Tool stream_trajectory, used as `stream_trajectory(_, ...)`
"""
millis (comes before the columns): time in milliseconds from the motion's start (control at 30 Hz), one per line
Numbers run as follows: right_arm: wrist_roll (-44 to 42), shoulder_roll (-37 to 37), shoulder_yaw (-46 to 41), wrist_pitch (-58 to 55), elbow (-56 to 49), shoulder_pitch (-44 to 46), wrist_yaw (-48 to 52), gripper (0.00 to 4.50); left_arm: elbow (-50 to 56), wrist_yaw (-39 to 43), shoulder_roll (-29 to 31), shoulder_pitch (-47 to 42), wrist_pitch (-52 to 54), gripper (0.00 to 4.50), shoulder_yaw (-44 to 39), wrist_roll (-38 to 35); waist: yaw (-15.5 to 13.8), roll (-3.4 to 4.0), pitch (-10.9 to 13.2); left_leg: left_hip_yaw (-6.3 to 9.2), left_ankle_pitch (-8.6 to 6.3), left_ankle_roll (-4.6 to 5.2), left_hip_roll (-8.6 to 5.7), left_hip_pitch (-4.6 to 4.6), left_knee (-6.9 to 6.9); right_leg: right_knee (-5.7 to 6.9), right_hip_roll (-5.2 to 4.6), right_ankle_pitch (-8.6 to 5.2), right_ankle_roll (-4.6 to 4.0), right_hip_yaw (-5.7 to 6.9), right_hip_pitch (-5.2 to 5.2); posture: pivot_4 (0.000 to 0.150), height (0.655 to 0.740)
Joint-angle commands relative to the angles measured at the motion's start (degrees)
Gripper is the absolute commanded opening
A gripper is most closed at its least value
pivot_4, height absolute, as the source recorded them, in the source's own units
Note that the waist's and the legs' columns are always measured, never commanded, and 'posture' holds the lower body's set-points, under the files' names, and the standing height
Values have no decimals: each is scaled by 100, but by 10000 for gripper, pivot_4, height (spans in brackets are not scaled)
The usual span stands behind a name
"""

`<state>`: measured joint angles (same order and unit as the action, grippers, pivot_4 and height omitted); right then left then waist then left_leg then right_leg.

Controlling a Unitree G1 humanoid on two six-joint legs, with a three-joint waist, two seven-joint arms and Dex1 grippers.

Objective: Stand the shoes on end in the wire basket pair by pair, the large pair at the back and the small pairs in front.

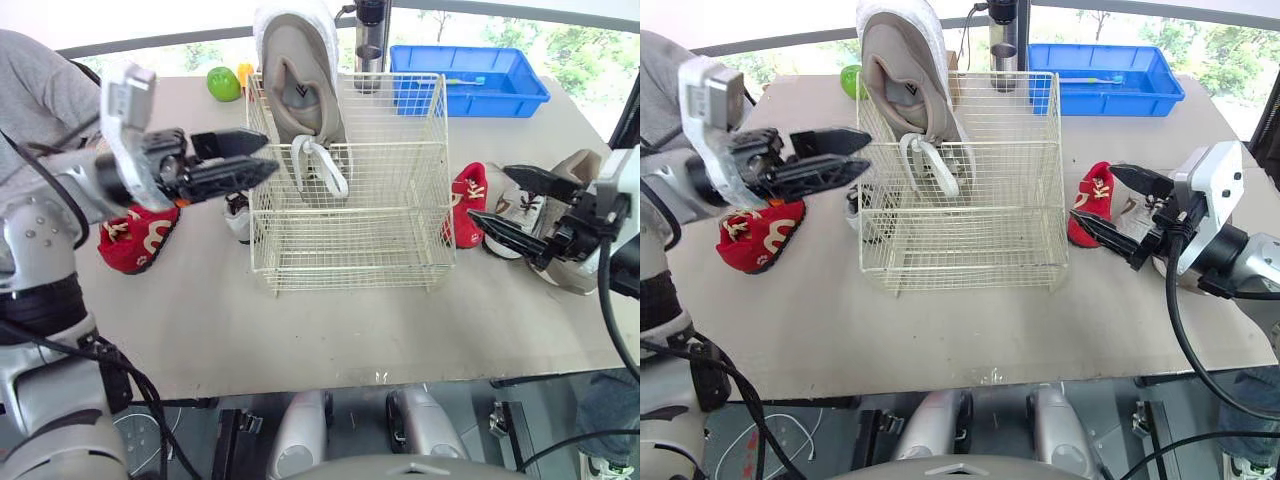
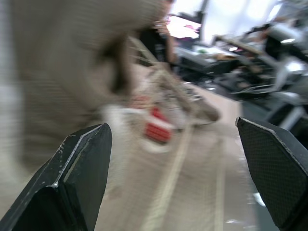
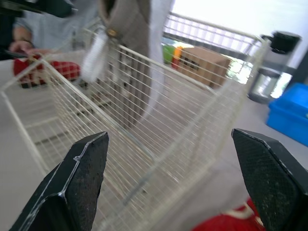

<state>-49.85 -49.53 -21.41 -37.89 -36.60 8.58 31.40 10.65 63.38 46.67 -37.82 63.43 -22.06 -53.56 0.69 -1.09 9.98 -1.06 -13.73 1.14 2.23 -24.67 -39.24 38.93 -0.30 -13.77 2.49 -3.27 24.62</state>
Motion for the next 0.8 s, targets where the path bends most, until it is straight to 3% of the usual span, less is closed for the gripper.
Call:
stream_trajectory(33,-251,-331,-335,-915,270,-47,-475,39490,1029,-778,-424,217,426,44307,-202,-1284,2,-3,-1,-1,0,0,4,3,0,3,-3,0,0,-3,-1,1500,7400)
stream_trajectory(100,-588,-658,-419,-1698,576,34,-605,39490,1587,-1272,-781,449,360,44307,39,-1599,-4,-2,-1,1,0,0,3,0,0,5,-8,0,0,2,-1,1500,7400)
stream_trajectory(167,-1189,-542,-670,-2194,1106,266,-925,39490,1938,-1736,-1079,602,203,44307,273,-1660,-2,-11,-7,-1,0,0,-1,4,1,5,-11,0,0,-1,-3,1500,7400)
stream_trajectory(200,-815,-609,-643,-2238,1318,329,-1192,39490,2094,-1863,-1163,700,113,44307,390,-1613,-1,-12,-7,0,0,0,-2,5,0,2,-8,1,0,-1,-6,1500,7400)
stream_trajectory(233,-488,-726,-617,-2202,1400,320,-1275,44709,2236,-1912,-1196,799,44,45000,482,-1607,-1,-12,-7,-4,0,0,-10,10,1,3,-7,0,0,-5,-9,1500,7400)
stream_trajectory(367,559,-1279,-384,-2238,1940,424,-1595,44709,2599,-1917,-1167,1072,-390,45000,992,-1158,3,-7,-9,-7,0,0,-11,12,3,2,1,0,-1,-10,-8,1500,7400)
stream_trajectory(533,1254,-2038,495,-2423,3002,787,-956,44709,2560,-2030,-1326,956,-800,45000,1404,-951,5,-8,-10,-12,0,0,-11,15,3,-3,5,0,-1,-19,-9,1500,7400)
stream_trajectory(633,1469,-1980,989,-2774,3906,1641,-760,44709,2497,-1942,-1339,883,-1054,45000,1649,-708,34,-7,-9,-23,0,0,-10,21,4,-3,13,0,-1,-39,-9,1500,7400)
stream_trajectory(800,2321,-1462,1892,-2374,5613,2951,-496,44709,2354,-1772,-1398,715,-1474,45000,2013,-302,43,-7,-9,-31,0,0,-10,27,10,-6,21,0,-1,-56,-8,1500,7400)
